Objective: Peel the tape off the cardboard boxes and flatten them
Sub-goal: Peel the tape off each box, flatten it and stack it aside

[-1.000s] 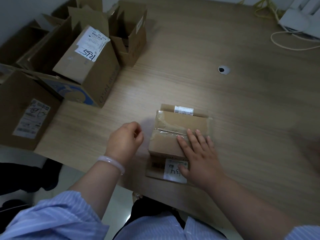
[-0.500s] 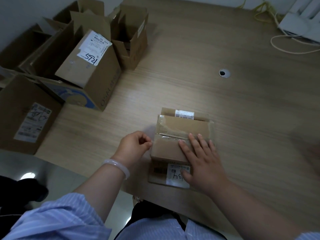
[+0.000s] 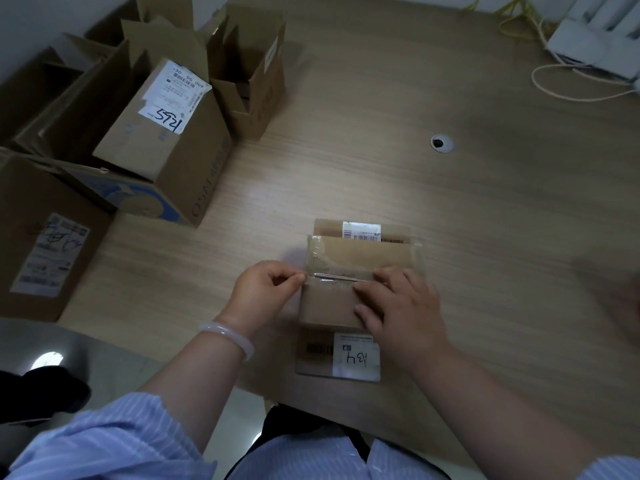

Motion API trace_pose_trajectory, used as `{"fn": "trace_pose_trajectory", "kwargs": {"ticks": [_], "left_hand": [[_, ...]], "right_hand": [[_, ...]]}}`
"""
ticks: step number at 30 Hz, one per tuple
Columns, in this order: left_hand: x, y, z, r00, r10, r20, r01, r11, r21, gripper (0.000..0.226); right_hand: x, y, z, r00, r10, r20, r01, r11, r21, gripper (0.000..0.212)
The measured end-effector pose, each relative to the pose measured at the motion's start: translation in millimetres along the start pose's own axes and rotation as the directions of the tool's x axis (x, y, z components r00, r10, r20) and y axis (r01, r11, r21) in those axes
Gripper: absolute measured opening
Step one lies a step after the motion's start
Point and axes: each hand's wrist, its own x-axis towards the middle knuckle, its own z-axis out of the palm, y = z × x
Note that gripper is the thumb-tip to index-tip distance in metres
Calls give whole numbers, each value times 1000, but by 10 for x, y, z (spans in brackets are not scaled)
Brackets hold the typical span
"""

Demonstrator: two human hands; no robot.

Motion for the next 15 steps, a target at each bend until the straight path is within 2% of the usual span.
{"fn": "trace_pose_trajectory", "kwargs": {"ticks": [4,7,9,11,13,15], "left_hand": [[20,12,11,1000,-12,14,12,999,45,28],[32,27,75,1000,-19,11,17,993,116,30],[42,43,78,999,-29,16,26,987,161,24],[48,71,53,1000,16,-1,-15,958,287,11],[46,78,29,994,102,38,-109,897,429,12],[59,51,19,982,155,104,-186,858,479,16]], "right_hand": [[17,40,58,1000,6,29,-7,1000,5,53],[11,58,81,999,2,35,-2,1000,4,52],[11,64,91,999,-4,41,4,1000,-5,52],[0,73,103,999,-8,43,9,1000,-13,51],[-12,78,108,999,-7,43,8,1000,-11,50],[-22,80,109,999,-8,37,9,1000,-8,50]]}}
